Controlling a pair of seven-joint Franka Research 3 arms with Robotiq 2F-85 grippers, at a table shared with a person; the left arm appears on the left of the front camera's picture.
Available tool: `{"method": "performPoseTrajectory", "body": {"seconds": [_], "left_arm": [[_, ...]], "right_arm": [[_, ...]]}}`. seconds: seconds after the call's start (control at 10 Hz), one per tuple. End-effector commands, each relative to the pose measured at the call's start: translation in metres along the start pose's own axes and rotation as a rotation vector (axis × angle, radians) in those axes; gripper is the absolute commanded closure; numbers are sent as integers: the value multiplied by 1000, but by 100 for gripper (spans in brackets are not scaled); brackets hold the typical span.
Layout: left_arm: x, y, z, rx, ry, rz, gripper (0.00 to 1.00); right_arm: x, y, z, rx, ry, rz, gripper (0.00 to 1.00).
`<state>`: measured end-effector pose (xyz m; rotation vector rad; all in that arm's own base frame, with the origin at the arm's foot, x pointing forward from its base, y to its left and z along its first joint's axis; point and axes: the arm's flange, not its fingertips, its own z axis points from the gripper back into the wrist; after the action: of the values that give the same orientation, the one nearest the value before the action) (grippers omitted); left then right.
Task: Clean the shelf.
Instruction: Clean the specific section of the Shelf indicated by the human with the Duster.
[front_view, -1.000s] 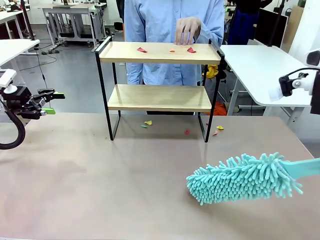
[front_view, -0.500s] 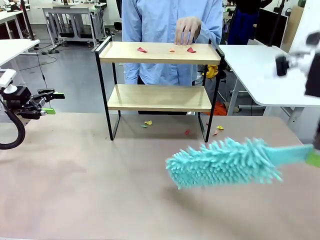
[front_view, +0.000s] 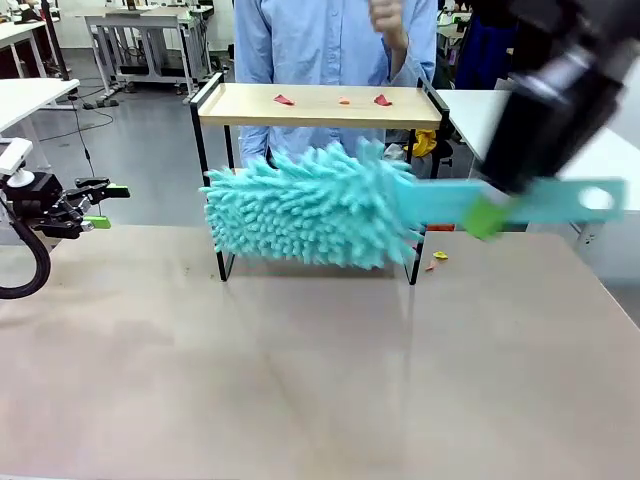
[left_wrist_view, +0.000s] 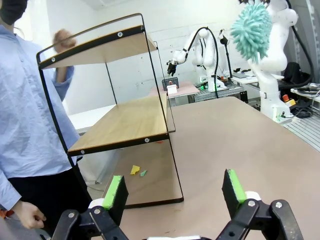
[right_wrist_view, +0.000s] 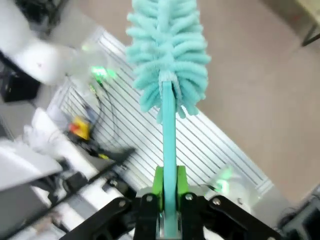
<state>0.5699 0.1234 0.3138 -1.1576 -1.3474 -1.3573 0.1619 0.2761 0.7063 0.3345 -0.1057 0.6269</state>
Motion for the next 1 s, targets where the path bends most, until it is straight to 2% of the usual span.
{"method": "performPoseTrajectory", "body": {"seconds": [0.0,0.1,0.4,0.5,0.6,0.9], "left_arm": [[4,0,-1,-3,0,-4,0],[4,0,-1,-3,0,-4,0],[4,0,-1,-3,0,-4,0],[4,0,-1,-3,0,-4,0],[4,0,-1,-3,0,-4,0],[4,0,-1,-3,0,-4,0]], "right_arm": [[44,42,3,41,-150,-203,87],[64,61,1,19,-258,-295,87],[129,88,-13,-4,-398,-535,87],[143,83,-15,75,-373,-572,87],[106,79,-10,70,-344,-456,87],[106,79,-10,70,-344,-456,87]]}}
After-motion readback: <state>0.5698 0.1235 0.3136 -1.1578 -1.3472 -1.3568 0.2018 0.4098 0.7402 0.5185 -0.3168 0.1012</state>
